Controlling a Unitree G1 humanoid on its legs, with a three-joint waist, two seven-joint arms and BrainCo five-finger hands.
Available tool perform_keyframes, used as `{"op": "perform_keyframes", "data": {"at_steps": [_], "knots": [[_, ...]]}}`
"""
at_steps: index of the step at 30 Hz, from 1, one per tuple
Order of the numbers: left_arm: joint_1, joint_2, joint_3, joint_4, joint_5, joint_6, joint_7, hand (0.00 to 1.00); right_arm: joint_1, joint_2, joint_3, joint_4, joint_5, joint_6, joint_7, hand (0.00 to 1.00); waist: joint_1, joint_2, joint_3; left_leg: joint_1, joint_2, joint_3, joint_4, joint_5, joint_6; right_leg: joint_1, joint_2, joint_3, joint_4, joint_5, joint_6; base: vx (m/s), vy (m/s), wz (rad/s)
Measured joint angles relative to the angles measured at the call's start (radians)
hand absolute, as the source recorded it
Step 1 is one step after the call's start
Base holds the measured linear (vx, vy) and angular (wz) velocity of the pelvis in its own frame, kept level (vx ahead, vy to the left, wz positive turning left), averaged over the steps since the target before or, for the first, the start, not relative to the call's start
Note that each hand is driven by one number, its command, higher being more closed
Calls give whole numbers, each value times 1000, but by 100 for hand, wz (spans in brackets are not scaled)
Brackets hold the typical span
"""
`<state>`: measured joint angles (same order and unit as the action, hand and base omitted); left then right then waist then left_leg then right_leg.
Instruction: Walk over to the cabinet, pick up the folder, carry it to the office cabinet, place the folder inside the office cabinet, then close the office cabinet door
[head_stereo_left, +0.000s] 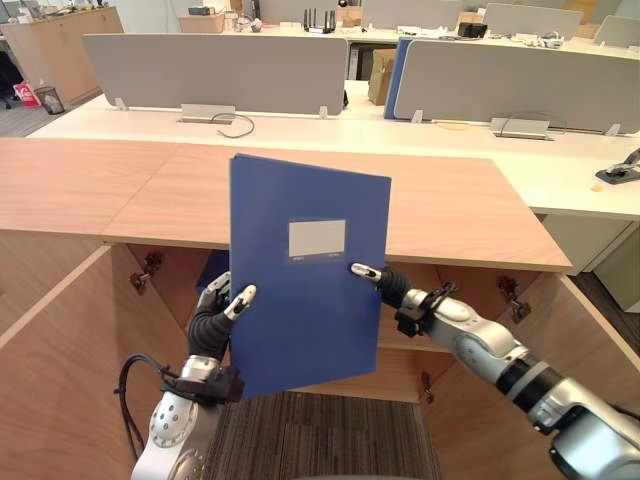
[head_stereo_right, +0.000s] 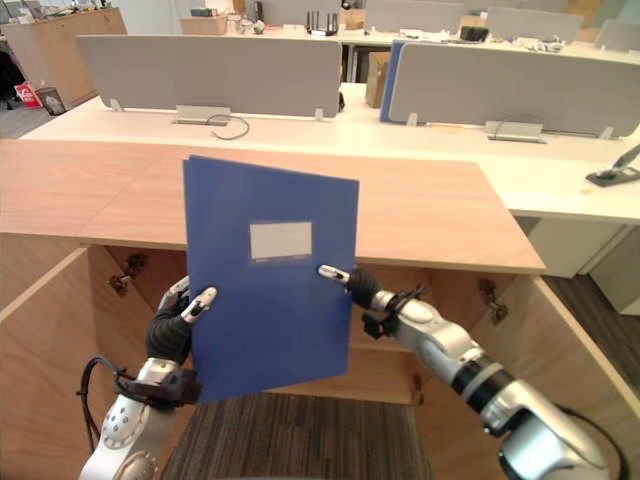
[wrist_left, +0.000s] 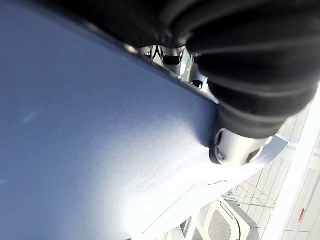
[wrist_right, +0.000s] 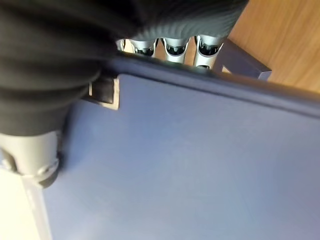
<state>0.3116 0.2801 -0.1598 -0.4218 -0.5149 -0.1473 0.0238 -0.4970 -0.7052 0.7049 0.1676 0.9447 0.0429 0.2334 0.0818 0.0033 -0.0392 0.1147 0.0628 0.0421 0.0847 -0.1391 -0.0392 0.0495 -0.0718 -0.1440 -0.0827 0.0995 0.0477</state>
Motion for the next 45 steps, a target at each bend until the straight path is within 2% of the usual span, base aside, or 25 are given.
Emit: {"op": "perform_keyframes", "data": {"at_steps": [2, 3, 7, 11, 16, 19, 24, 25, 27, 30, 34, 39, 43, 45], "knots": [[-9, -1, 0, 0, -10, -16, 0, 100, -8, -8, -10, -16, -5, -13, 1, 100, 0, 0, 0, -1, 1, 1, 3, -1, -1, 0, 1, 1, 0, 1, 0, 0, 0, 0], [-14, -1, 0, 0, -18, -28, 0, 0, -10, -9, -19, -26, -6, -25, 2, 100, 1, -1, -1, -7, 2, 1, 7, -1, -2, -3, 1, 2, 0, 2, -2, 0, 0, 0], [-14, -19, 0, -2, -59, -47, -21, 0, -10, 3, -69, -53, -37, -41, 2, 100, 14, 0, -1, -15, 4, 5, 11, -1, -2, -14, 4, 11, 0, 8, -3, -14, 2, -7], [-14, -65, -10, -22, -121, -67, -74, 0, -8, 47, -133, -57, -103, -41, 6, 100, 14, 1, -2, -19, 4, 4, 16, -1, -2, -15, 4, 11, 0, 11, -4, -26, 7, 0], [-12, -100, 10, 17, -192, -81, -107, 0, 30, 93, -195, -84, -170, -38, 18, 100, 16, 1, -2, -29, 3, 4, 22, -1, -2, -23, 4, 12, 0, 14, -3, -6, 3, 0], [-13, -135, 29, 155, -247, -82, -151, 0, 81, 140, -244, -101, -262, -26, 18, 100, 17, 1, -2, -29, 3, 4, 22, -1, -2, -23, 4, 13, 0, 15, -3, 0, 0, 0], [6, -207, 87, 478, -276, -10, -170, 0, 208, 312, -452, -244, -531, -24, -47, 100, 11, 2, -1, -36, 4, 8, 21, -1, -2, -35, 6, 19, 0, 15, -3, -1, 6, -2], [7, -214, 103, 524, -276, 2, -167, 0, 214, 336, -479, -267, -538, -31, -54, 100, 9, 3, 0, -36, 4, 9, 21, -1, -2, -35, 6, 20, 0, 15, -3, 3, 18, -6], [19, -237, 171, 713, -290, 41, -153, 0, 220, 436, -548, -374, -576, -93, -90, 100, -3, 5, 1, -34, 6, 14, 19, -1, -2, -37, 8, 24, 0, 15, -3, 5, 15, -6], [44, -261, 228, 875, -328, 65, -140, 0, 228, 492, -565, -458, -655, -163, -121, 100, -8, 5, 1, -25, 5, 16, 13, -1, -1, -32, 7, 25, 0, 15, -3, 1, 6, -1], [72, -296, 302, 1039, -370, 79, -129, 0, 300, 524, -555, -500, -788, -189, -128, 100, -3, 3, 2, -21, 3, 15, 10, 0, 0, -29, 5, 25, 0, 15, -3, 0, 0, 0], [129, -305, 390, 1202, -341, 80, -111, 0, 384, 517, -559, -532, -973, -206, -168, 100, -6, 1, 14, -10, 5, 15, -1, 2, 0, -22, 8, 26, 0, 15, -2, 0, 0, 0], [175, -274, 360, 1259, -257, 90, -130, 0, 412, 472, -541, -568, -1079, -270, -181, 100, -8, 0, 26, -9, 6, 15, -1, 3, -1, -22, 8, 27, 0, 15, -2, 0, 0, 0], [189, -252, 333, 1279, -219, 95, -150, 0, 412, 414, -470, -558, -1117, -308, -183, 100, -10, -1, 33, -9, 6, 16, -3, 3, -1, -23, 9, 27, -1, 15, -2, 0, 0, 0]]}}
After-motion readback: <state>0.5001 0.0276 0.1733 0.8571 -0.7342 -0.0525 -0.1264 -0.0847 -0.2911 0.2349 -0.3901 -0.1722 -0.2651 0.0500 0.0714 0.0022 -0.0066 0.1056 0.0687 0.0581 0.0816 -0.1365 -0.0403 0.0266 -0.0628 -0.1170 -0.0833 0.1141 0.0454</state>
